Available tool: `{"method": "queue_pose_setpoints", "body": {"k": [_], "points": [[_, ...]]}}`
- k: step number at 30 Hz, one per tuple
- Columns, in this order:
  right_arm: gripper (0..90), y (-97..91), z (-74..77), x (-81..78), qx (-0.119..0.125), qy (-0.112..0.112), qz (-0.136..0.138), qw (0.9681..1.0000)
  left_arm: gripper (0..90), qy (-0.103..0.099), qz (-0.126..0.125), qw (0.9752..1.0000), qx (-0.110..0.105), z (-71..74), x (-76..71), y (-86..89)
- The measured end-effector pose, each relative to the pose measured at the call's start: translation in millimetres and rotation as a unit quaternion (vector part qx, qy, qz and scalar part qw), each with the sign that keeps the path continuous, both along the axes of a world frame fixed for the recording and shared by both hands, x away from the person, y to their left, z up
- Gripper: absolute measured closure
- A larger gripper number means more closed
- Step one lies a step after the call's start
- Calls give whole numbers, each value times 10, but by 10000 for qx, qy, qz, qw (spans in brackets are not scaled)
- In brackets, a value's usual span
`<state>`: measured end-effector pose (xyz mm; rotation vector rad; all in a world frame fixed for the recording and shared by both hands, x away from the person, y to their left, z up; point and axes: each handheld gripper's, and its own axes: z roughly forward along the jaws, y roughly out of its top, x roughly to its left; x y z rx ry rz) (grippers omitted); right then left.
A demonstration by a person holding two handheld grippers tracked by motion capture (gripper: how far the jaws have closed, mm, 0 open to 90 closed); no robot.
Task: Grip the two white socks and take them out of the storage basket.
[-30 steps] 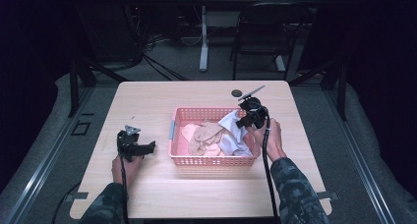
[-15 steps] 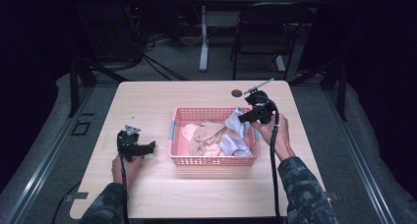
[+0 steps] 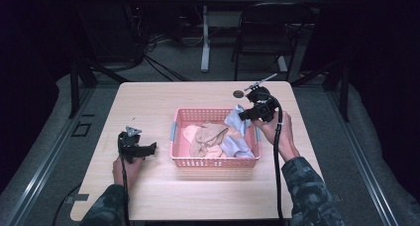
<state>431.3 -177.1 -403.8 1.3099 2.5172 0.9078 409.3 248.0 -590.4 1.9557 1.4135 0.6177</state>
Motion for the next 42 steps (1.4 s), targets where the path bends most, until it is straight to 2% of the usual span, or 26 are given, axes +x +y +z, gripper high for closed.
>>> {"method": "queue_pose_setpoints", "body": {"k": [7,14,22,28,42], "points": [[836,-8,108,-33,-16,-41,44,10000,111,-3,2,10000,0,-1,0,0],[837,-27,295,-100,-16,-188,83,9998,111,-8,-4,10000,-8,-1,1,0],[837,-75,432,-134,-11,-287,83,9996,111,-8,-2,10000,-10,-2,1,0],[837,-184,539,-168,44,-406,-12,9992,111,-8,-3,10000,-8,-1,1,0],[837,-458,643,-220,119,-519,-260,9982,111,-8,-3,10000,-9,-2,1,0]]}}
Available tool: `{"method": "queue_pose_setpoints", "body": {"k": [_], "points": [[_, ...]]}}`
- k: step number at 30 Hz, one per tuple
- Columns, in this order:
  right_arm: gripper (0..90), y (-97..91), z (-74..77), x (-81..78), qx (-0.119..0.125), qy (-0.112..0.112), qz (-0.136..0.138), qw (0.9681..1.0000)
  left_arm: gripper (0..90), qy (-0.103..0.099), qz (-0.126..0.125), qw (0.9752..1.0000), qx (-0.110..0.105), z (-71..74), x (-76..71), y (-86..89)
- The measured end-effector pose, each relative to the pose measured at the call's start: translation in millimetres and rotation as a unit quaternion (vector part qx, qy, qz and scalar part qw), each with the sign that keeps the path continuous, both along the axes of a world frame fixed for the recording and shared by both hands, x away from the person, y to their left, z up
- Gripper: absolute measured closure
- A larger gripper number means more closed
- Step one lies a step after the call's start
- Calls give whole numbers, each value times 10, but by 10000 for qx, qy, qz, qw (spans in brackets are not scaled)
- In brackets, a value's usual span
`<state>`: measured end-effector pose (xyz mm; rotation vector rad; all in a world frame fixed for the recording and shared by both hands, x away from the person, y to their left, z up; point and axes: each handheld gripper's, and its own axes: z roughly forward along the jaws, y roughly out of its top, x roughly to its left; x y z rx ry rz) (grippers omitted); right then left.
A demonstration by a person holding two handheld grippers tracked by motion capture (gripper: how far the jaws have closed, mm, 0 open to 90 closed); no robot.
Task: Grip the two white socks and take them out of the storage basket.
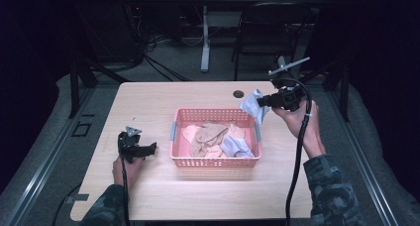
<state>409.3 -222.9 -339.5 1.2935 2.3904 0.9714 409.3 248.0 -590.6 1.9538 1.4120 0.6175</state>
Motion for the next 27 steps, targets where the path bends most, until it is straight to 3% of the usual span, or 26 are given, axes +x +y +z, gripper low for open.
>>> {"method": "queue_pose_setpoints", "body": {"k": [15,22,27], "points": [[837,-378,-51,-15,-122,55,-404,9991,111,1,0,10000,0,0,0,0],[837,-634,-190,23,-264,181,-759,9966,111,1,0,10000,0,0,0,0],[837,-817,-386,60,-366,385,-1014,9934,111,-4,4,10000,1,0,0,-1]]}}
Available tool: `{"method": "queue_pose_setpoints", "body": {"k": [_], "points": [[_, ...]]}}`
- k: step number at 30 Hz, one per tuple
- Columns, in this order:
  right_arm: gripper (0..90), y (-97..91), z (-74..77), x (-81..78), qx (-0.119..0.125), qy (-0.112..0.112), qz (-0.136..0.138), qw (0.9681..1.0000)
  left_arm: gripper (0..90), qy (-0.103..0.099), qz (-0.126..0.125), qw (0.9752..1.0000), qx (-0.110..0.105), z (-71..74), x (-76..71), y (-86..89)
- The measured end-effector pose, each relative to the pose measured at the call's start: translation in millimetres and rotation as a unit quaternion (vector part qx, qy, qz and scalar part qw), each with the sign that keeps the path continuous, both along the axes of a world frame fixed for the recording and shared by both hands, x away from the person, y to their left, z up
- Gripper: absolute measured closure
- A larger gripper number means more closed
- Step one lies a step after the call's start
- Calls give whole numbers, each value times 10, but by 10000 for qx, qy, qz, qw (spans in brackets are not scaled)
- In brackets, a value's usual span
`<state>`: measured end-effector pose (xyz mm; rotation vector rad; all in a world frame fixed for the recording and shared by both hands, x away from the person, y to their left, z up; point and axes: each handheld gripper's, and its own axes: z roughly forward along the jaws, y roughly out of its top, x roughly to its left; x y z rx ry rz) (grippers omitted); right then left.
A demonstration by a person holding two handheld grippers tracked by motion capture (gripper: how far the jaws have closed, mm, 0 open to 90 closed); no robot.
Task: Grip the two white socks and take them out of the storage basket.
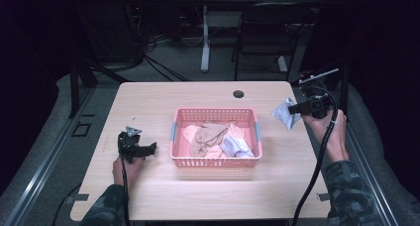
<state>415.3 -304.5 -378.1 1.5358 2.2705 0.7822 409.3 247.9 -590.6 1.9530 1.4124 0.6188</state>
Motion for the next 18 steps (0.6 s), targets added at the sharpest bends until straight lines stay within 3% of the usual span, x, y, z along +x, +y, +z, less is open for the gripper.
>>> {"method": "queue_pose_setpoints", "body": {"k": [7,8,18], "points": [[838,-105,-240,65,-83,322,-168,9993,111,3,-3,10000,-1,0,0,0],[838,-123,-320,88,-149,464,-180,9987,111,4,-4,10000,-1,1,0,1],[838,-165,-644,169,-284,898,-297,9951,111,1,-1,10000,3,0,0,0]]}}
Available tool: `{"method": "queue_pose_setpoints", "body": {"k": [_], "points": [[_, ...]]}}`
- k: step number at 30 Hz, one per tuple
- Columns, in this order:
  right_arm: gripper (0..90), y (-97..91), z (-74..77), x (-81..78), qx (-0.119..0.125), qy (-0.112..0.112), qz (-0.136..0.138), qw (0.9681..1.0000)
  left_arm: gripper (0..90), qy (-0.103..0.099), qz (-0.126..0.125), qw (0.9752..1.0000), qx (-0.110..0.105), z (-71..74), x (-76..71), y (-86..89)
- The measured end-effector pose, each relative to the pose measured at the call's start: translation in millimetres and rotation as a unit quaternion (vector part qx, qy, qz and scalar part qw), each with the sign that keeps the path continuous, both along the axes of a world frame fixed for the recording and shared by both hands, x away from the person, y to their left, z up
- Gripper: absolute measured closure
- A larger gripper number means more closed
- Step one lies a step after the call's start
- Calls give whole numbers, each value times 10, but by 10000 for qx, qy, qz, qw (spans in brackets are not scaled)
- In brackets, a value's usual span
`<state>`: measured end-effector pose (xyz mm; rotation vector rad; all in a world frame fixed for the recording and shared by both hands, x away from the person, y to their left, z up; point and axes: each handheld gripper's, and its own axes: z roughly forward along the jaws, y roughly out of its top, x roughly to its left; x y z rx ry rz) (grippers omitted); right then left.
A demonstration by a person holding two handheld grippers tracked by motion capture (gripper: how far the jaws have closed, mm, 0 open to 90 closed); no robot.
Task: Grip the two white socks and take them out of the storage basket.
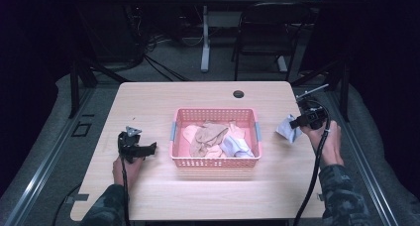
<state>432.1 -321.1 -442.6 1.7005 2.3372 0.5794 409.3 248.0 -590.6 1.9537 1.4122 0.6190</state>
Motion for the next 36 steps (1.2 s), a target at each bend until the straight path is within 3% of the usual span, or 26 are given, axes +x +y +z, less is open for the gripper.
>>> {"method": "queue_pose_setpoints", "body": {"k": [8,12,18,23,24,30,36], "points": [[837,39,-316,53,-142,361,-35,9992,111,0,0,10000,3,0,0,0],[836,56,-381,73,-145,494,35,9987,111,0,0,10000,3,0,0,0],[816,96,-416,92,-76,516,21,9986,111,-2,1,10000,0,0,0,0],[620,102,-335,48,80,319,71,9994,111,-3,4,10000,-1,0,0,-1],[620,102,-335,48,80,319,71,9994,111,-3,4,10000,-1,0,0,-1],[312,114,-154,-29,219,47,101,9997,111,2,0,10000,-1,1,0,0],[164,224,-8,-114,233,-89,303,9992,111,-1,2,10000,3,0,0,-1]]}}
